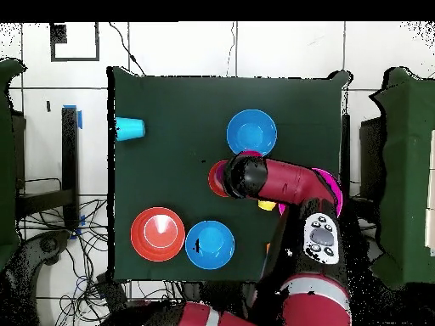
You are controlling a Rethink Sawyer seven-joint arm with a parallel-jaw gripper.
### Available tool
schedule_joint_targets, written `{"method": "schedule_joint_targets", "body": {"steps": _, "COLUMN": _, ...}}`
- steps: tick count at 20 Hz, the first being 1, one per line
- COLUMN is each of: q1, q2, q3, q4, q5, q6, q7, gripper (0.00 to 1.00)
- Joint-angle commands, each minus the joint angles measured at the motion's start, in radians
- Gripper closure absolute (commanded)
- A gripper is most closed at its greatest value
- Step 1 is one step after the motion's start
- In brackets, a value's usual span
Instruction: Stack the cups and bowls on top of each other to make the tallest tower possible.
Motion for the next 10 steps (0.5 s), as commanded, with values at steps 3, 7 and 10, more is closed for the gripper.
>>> {"method": "schedule_joint_targets", "body": {"steps": 3, "q1": 0.037, "q2": 0.119, "q3": 0.035, "q4": 0.004, "q5": 0.012, "q6": -0.069, "q7": 0.112, "gripper": 1.00}}
{"method": "schedule_joint_targets", "body": {"steps": 7, "q1": 0.065, "q2": 0.098, "q3": 0.014, "q4": 0.005, "q5": 0.024, "q6": -0.025, "q7": 0.113, "gripper": 1.00}}
{"method": "schedule_joint_targets", "body": {"steps": 10, "q1": 0.085, "q2": 0.074, "q3": 0.000, "q4": -0.004, "q5": 0.027, "q6": 0.030, "q7": 0.099, "gripper": 1.00}}
